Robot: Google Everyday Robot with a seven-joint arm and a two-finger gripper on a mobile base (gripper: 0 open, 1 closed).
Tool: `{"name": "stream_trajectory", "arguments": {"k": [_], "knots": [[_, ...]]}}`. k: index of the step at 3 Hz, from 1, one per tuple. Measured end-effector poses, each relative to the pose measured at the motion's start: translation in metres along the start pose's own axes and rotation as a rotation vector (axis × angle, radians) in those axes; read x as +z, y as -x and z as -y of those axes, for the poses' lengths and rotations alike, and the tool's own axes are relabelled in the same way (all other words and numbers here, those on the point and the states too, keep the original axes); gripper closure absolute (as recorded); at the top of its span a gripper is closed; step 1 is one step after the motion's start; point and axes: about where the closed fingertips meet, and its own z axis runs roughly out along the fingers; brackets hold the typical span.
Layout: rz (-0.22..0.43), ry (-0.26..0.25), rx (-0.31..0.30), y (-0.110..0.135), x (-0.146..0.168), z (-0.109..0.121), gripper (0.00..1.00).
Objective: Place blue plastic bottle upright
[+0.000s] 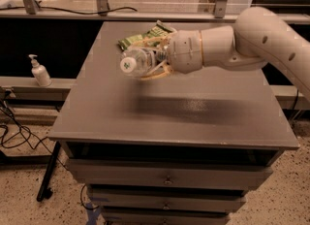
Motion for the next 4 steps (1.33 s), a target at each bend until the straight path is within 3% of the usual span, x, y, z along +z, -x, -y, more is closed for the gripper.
{"name": "stream_trajectory", "arguments": {"k": [1,2,3,4], "knots": [[0.018,-0.245,0.192,-0.01,-0.009,-0.02,1.0],[0.016,-0.48,0.348,-0.011,-0.038,-0.016,1.0],[0.004,-0.604,0.458,-0.013,-0.069,-0.012,1.0],[-0.015,-0.622,0.537,-0.013,-0.094,-0.014,1.0]]}}
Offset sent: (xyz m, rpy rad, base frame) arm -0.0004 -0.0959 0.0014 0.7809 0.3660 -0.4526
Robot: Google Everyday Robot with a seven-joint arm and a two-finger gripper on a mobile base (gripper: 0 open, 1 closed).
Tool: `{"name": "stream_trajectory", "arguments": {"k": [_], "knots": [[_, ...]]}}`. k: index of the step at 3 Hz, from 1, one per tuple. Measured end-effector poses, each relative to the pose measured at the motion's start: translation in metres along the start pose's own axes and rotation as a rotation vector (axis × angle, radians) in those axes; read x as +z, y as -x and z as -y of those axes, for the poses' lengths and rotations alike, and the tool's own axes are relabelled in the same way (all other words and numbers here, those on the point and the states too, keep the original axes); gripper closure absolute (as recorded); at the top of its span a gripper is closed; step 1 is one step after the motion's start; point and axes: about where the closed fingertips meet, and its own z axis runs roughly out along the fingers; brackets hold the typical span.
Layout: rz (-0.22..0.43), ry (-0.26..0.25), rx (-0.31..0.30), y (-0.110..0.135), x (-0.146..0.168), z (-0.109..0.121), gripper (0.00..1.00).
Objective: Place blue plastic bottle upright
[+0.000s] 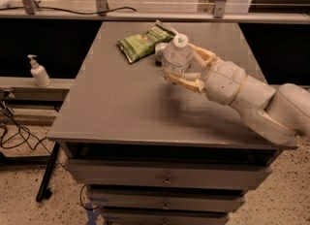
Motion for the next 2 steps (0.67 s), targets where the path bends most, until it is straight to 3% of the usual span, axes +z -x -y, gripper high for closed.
{"name": "stream_trajectory", "arguments": {"k": [2], "knots": [[-0.065,0.126,0.056,0.0,-0.035,0.019,1.0]]}}
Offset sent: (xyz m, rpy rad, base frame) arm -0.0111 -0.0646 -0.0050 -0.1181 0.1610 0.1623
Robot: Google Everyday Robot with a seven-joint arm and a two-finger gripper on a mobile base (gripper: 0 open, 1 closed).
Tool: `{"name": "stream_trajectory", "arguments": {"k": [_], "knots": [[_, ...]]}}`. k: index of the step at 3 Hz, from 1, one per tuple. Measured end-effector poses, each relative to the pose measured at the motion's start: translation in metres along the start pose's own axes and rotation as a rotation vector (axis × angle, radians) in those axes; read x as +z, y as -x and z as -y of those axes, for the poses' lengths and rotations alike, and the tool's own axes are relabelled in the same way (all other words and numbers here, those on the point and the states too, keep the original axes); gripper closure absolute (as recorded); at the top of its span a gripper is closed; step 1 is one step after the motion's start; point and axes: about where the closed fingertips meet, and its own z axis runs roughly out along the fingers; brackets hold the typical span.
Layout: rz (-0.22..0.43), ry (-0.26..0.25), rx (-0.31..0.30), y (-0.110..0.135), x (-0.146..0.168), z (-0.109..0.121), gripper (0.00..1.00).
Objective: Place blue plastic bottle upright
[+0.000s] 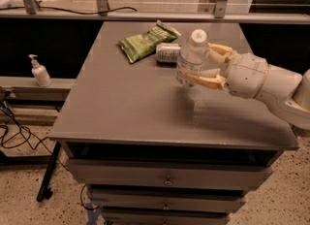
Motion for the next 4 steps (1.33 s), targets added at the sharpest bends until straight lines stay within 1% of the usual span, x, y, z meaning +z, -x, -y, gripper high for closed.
{"name": "stream_trajectory", "arguments": {"k": [1,2,3,4], "knots": [[0.038,0.074,0.066,-0.005,-0.013,-0.01,1.0],[0.05,0.149,0.112,-0.009,-0.025,-0.023,1.0],[0.058,0.163,0.117,-0.007,-0.026,-0.026,1.0],[0.023,0.218,0.163,-0.01,-0.02,-0.028,1.0]]}}
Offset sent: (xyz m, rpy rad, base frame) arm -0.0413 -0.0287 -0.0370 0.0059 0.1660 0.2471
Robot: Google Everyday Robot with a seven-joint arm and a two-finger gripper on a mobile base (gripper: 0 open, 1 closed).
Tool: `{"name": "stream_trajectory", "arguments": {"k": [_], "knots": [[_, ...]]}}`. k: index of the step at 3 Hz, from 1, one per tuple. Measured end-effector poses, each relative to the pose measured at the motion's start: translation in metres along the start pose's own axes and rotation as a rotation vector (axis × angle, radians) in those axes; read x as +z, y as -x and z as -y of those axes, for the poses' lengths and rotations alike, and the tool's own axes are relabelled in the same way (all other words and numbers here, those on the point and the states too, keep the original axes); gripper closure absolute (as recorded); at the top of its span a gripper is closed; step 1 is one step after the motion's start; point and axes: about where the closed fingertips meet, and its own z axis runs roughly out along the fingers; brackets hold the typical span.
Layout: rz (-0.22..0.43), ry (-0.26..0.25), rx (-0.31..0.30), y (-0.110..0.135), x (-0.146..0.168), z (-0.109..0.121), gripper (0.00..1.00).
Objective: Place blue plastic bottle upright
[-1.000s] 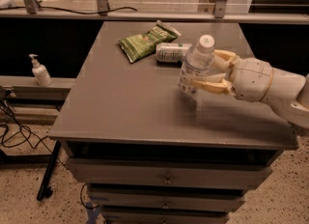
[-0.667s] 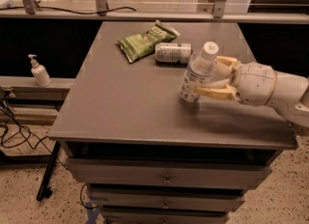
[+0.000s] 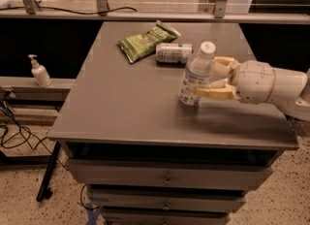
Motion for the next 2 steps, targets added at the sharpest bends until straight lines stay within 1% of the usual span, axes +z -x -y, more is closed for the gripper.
{"name": "stream_trajectory", "arguments": {"k": [1,2], "knots": [[-0.082,0.099,0.08,-0.005,-0.0007,0.0061,1.0],[-0.142,0.177,0.154,-0.0077,-0.0066,0.0126,1.0]]}}
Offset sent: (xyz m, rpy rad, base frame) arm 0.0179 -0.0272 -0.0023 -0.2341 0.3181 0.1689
